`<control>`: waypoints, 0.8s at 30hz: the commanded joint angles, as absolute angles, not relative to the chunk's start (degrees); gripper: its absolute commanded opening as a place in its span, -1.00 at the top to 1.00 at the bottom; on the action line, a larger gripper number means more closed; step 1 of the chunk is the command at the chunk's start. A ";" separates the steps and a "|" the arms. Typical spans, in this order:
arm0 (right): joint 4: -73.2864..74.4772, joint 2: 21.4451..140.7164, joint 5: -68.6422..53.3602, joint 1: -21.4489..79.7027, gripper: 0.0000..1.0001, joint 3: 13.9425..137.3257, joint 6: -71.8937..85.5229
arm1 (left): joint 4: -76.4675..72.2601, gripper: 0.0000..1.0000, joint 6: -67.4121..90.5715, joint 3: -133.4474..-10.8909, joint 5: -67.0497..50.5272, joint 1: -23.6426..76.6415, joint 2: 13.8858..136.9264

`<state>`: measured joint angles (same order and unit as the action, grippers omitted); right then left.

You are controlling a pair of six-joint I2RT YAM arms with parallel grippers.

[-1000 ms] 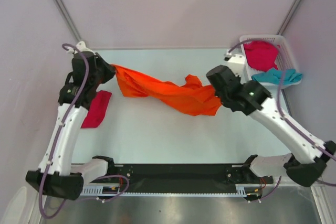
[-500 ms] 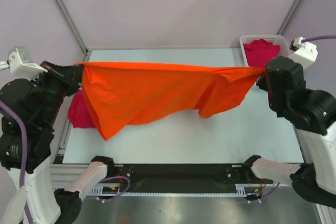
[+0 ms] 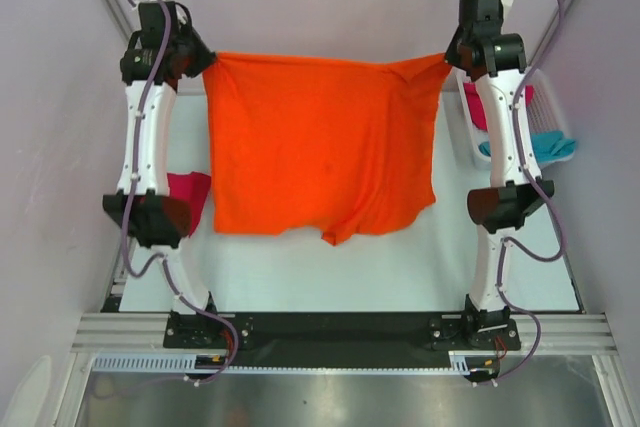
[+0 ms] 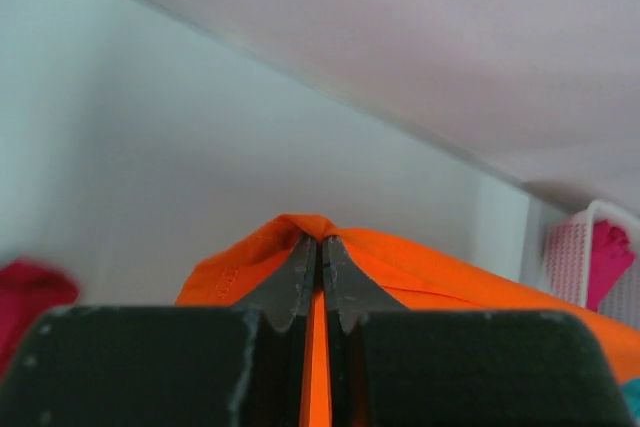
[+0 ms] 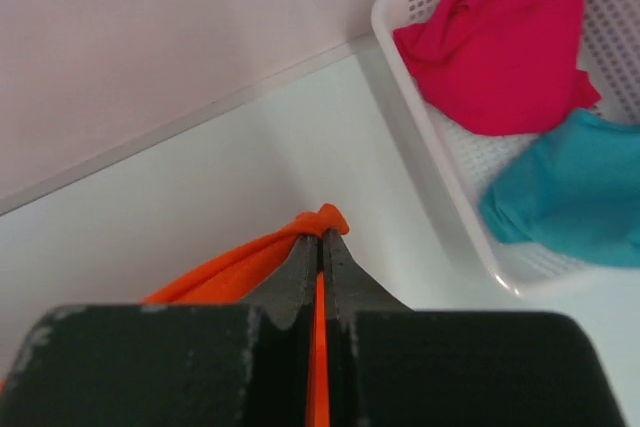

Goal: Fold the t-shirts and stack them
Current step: Flatten out the tshirt

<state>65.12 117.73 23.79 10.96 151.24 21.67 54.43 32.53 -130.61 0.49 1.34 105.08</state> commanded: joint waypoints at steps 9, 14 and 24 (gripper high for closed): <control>51.97 109.29 26.89 0.70 1.00 152.06 14.51 | 40.89 0.99 31.12 -143.63 -1.41 -3.34 106.19; 50.08 101.87 32.17 4.22 1.00 148.62 10.63 | 36.02 1.00 31.63 -136.06 -2.36 -3.95 94.05; 49.49 82.63 26.72 9.23 1.00 101.77 17.31 | 35.07 0.99 31.12 -97.68 -11.16 -4.31 75.70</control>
